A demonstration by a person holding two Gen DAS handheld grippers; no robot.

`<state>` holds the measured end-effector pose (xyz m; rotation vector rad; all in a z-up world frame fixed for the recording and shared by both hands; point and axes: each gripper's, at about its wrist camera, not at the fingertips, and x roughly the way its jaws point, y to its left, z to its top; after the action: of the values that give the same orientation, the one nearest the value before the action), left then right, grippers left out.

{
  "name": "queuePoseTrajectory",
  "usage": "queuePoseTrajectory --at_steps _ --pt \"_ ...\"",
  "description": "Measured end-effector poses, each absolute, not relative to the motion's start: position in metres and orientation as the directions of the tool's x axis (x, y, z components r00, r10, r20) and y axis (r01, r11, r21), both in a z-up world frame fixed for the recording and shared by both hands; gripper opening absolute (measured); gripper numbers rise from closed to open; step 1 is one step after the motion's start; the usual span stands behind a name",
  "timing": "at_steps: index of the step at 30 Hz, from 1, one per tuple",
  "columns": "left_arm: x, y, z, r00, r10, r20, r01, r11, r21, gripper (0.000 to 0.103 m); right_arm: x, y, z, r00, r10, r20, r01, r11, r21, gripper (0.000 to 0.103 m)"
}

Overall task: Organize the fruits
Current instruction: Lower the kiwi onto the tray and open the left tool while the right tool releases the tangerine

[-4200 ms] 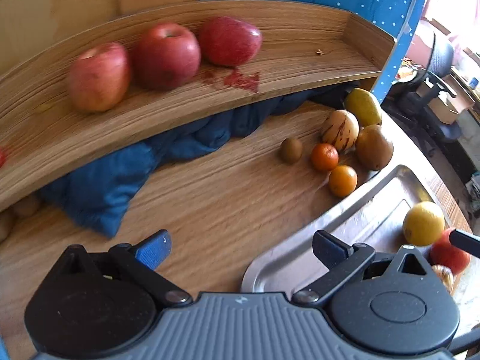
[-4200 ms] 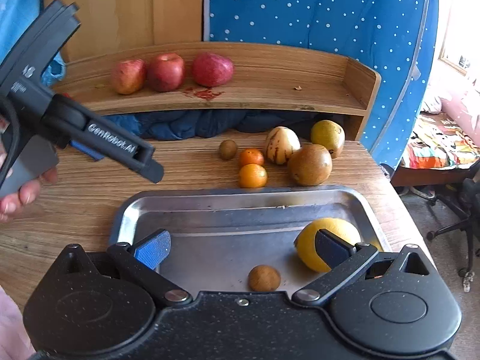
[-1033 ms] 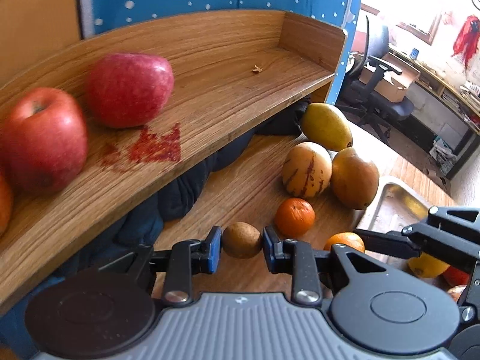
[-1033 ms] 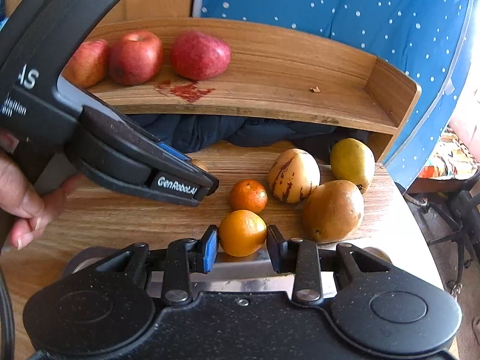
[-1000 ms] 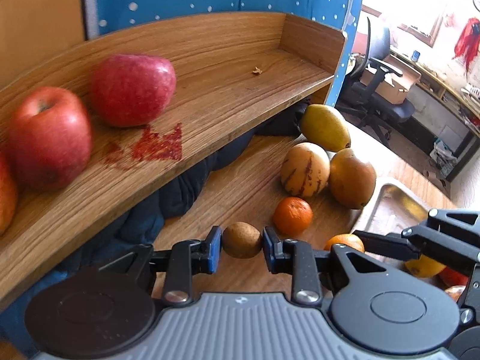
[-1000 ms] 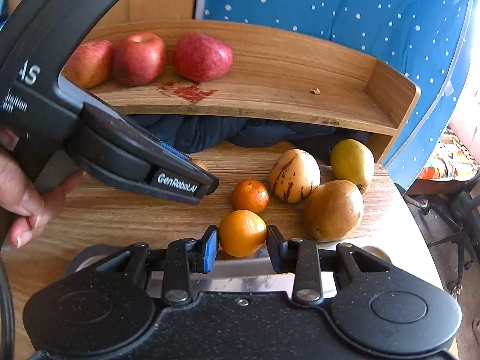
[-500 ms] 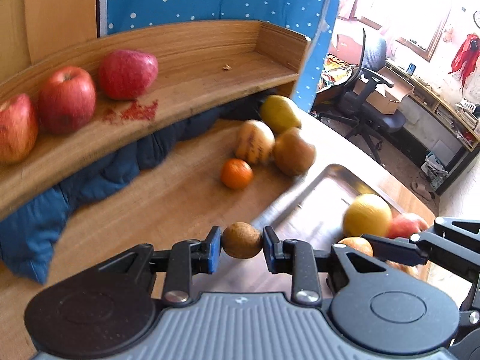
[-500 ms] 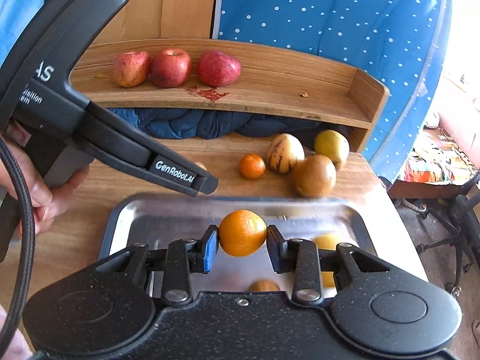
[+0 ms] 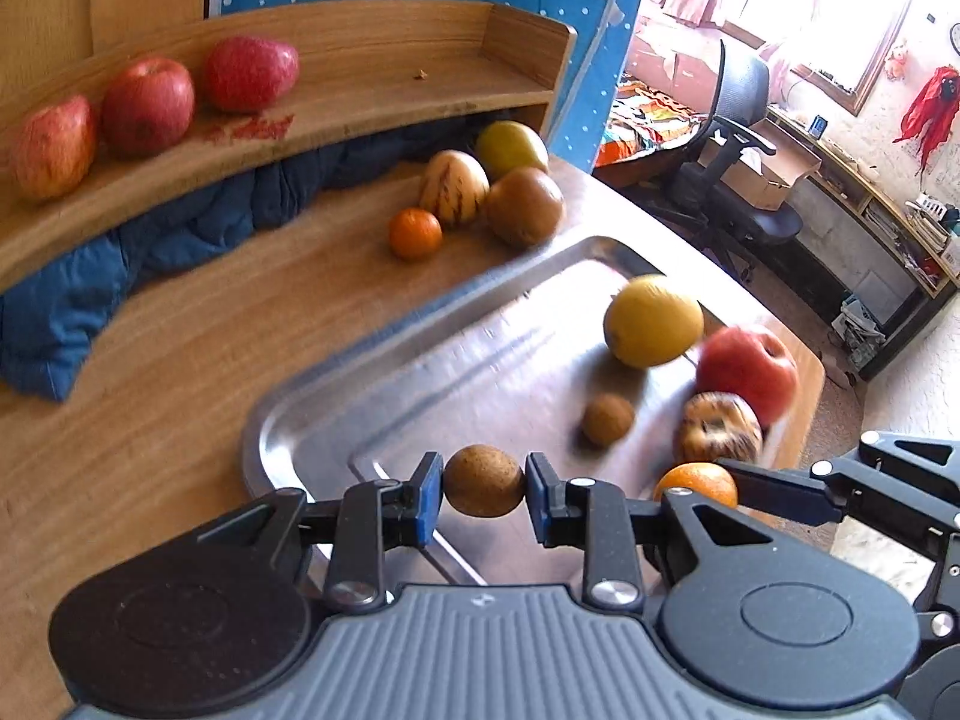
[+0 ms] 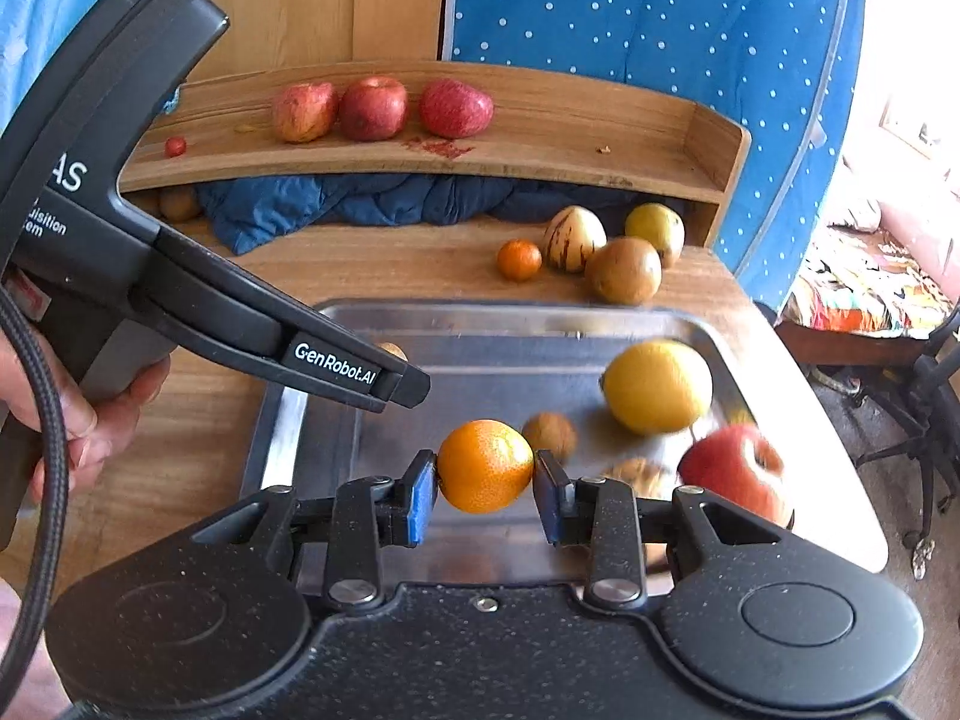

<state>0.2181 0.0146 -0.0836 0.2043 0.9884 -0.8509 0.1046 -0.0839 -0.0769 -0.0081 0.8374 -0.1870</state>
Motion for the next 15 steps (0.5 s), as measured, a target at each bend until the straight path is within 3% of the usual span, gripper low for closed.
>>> queuePoseTrajectory --at_steps 15 --pt "0.193 0.009 -0.096 0.244 -0.535 -0.809 0.711 0.666 -0.226 0.032 0.087 -0.084 -0.096 0.623 -0.174 -0.763 0.187 0.980 -0.071 0.036"
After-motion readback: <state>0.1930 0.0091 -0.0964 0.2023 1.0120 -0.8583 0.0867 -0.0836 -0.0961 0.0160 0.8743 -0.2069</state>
